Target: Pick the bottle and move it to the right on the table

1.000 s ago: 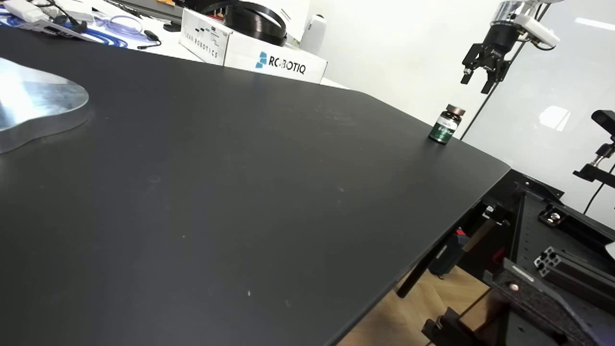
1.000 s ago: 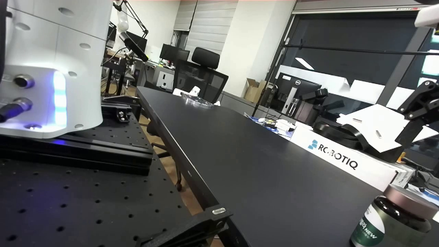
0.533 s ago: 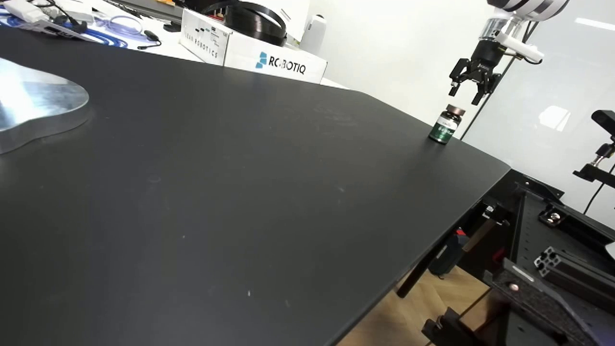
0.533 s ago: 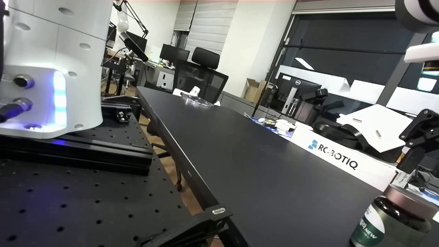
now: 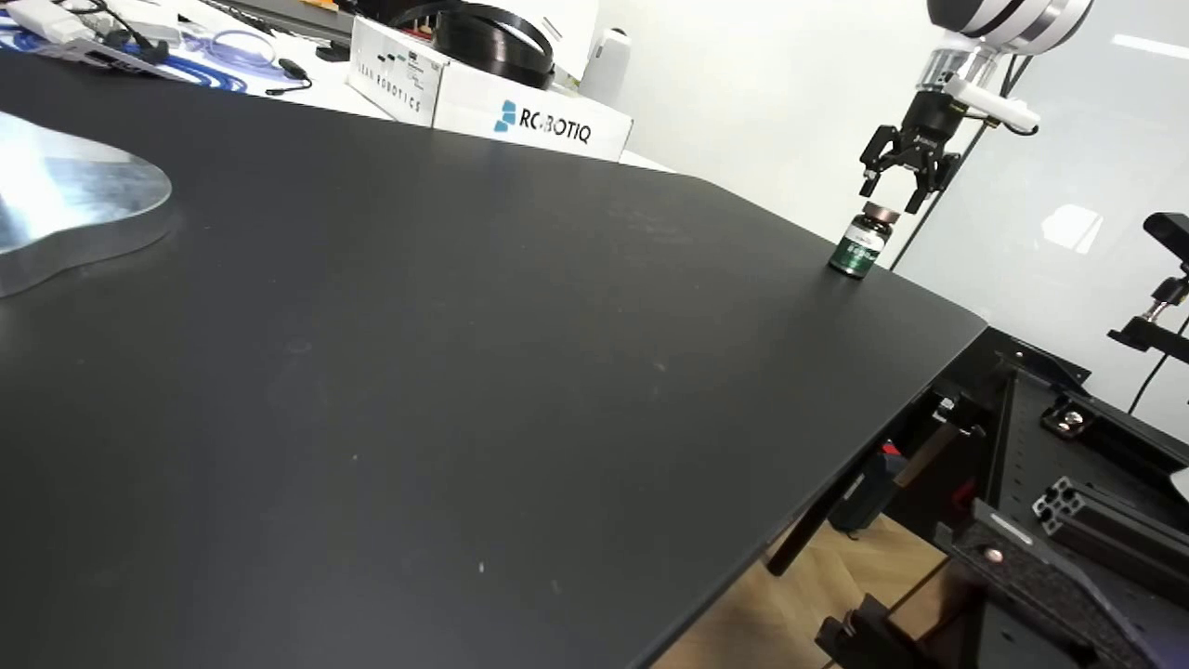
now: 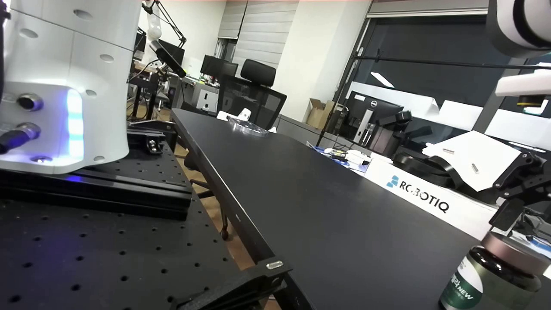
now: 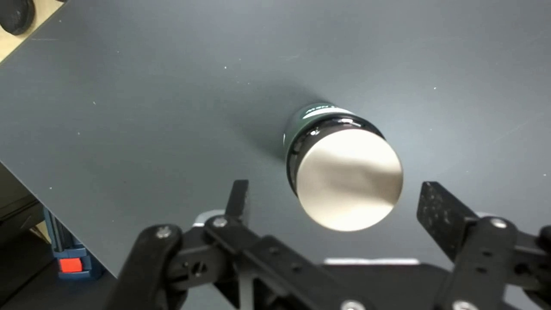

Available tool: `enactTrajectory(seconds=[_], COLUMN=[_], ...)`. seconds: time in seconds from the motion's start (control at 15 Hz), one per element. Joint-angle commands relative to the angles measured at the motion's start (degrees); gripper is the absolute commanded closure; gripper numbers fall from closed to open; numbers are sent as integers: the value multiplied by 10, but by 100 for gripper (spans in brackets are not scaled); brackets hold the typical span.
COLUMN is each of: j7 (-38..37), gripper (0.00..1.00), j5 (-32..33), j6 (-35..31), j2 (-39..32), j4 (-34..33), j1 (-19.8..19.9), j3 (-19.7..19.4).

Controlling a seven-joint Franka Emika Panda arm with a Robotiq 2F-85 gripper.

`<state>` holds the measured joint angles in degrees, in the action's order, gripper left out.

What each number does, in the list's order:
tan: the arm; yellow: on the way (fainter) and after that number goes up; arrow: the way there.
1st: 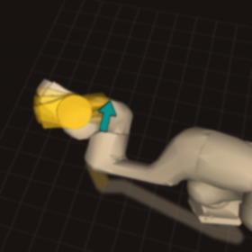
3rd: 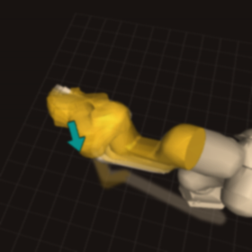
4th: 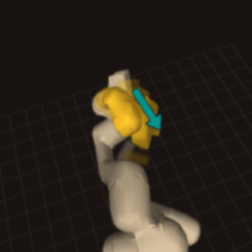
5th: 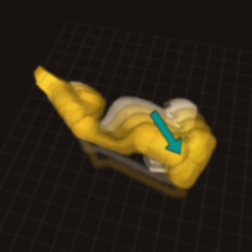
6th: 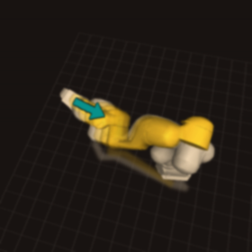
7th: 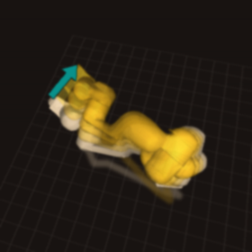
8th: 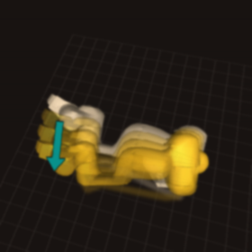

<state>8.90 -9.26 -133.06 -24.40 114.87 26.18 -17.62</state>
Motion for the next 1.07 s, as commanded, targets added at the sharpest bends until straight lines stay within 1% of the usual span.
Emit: enactTrajectory(seconds=[0.0, 0.53, 1.0], j7=[-22, -31, 84], gripper=[0, 0, 0], j5=[-9, -14, 46], j6=[-2, -7, 56], j2=[-13, -19, -10], j4=[-13, -11, -6], j1=[3, 0, 3], j3=[5, 11, 20])
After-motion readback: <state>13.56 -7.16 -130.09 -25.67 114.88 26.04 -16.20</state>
